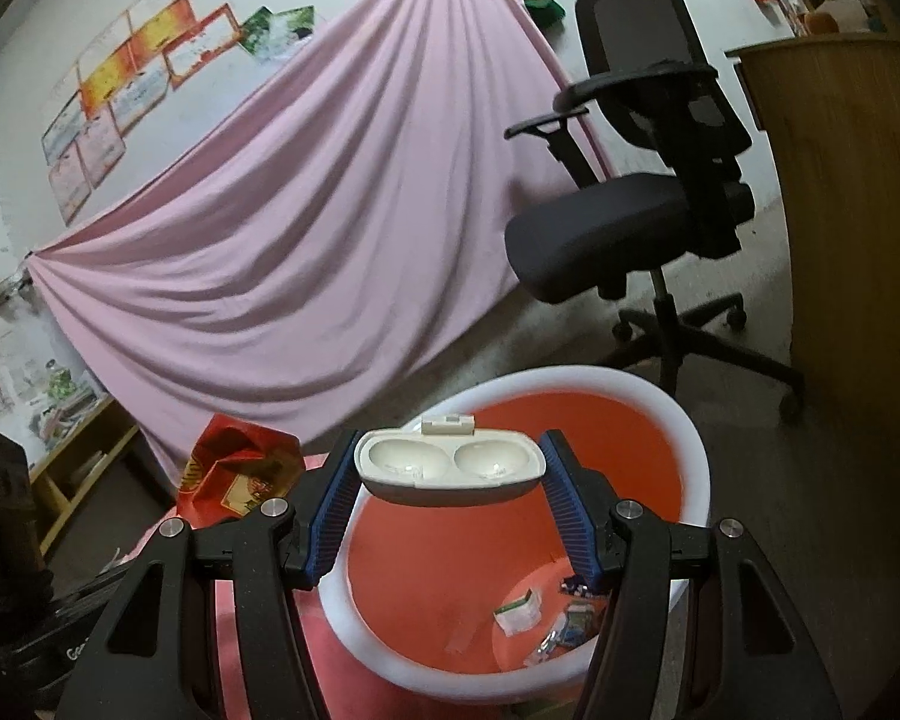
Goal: Collect trash
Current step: 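Lift the red box and white case and carry both over the bucket, then move both tools back above the table toward the batteries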
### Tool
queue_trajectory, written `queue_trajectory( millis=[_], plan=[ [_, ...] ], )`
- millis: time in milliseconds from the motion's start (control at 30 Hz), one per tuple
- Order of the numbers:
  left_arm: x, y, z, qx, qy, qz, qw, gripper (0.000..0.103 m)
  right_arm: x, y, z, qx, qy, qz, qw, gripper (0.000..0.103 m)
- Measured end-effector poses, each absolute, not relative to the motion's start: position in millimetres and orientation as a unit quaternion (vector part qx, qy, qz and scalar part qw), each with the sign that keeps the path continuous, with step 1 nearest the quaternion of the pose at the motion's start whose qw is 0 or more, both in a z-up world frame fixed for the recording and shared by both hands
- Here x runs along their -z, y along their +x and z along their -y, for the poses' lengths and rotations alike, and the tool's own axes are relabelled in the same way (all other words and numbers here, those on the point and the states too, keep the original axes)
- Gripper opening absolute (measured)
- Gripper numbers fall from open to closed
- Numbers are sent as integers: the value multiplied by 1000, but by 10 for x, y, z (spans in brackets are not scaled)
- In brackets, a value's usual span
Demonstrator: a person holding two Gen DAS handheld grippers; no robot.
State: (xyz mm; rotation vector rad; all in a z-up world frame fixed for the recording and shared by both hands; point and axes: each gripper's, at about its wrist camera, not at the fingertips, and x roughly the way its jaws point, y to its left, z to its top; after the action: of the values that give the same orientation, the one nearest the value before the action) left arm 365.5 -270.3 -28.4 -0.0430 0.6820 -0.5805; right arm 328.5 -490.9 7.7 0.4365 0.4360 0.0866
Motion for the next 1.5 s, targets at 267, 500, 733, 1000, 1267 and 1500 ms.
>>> queue_trajectory(
  millis=[267,500,733,1000,1267,1500],
  plan=[
    [289,3737,2704,276,-18,-355,893,25,-25,3327,4942,-37,220,-238,945,59],
    [263,3695,2588,258,-30,-341,904,27,-40,3328,4911,-37,214,-239,947,59],
    [160,3654,2376,239,-45,-312,919,33,-118,3296,4788,-40,199,-224,953,61],
    [-22,3508,2049,202,-45,-274,939,41,-296,3246,4523,-54,184,-178,965,72],
    [-186,3314,1483,138,-60,-218,964,66,-463,3200,4143,-59,171,-122,976,94],
    [-206,3092,930,78,-82,-155,981,98,-566,3142,3794,-75,160,-71,982,103]
  ],
)
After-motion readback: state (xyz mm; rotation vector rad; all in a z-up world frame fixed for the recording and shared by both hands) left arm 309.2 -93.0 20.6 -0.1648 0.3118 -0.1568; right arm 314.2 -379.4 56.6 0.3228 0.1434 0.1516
